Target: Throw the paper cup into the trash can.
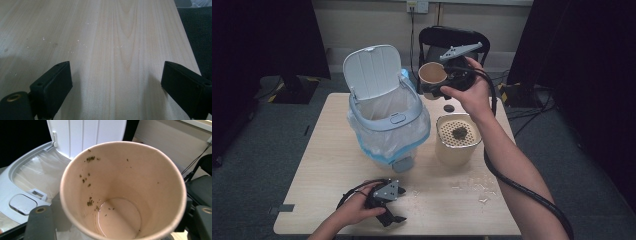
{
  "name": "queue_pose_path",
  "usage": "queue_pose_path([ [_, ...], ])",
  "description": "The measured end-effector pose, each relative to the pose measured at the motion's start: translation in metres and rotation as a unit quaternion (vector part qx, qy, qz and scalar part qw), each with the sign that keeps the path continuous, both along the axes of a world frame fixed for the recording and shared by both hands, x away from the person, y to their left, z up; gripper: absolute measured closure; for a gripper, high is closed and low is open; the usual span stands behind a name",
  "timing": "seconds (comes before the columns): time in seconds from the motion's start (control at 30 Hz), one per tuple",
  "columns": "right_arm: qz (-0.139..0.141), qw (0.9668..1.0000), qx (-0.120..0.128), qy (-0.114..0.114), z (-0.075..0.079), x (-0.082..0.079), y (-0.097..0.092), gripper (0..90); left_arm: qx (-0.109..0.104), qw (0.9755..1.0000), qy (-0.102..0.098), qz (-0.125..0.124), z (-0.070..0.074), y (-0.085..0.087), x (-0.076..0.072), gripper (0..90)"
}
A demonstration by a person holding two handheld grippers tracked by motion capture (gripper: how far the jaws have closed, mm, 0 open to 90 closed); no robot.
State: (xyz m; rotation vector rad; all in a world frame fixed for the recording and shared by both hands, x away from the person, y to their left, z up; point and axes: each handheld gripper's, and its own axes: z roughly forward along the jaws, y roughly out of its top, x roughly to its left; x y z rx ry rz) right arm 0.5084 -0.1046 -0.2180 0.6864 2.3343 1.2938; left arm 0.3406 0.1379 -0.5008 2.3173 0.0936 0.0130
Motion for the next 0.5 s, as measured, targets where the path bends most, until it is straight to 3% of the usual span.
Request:
queue_pose_path([
  [0.5,0.022,0.9997,-0.003,-0.004,0.014,0.003,0.030,25.8,0.001,1.0000,-0.001,-0.001,0.000,0.000,0.000,9.2],
])
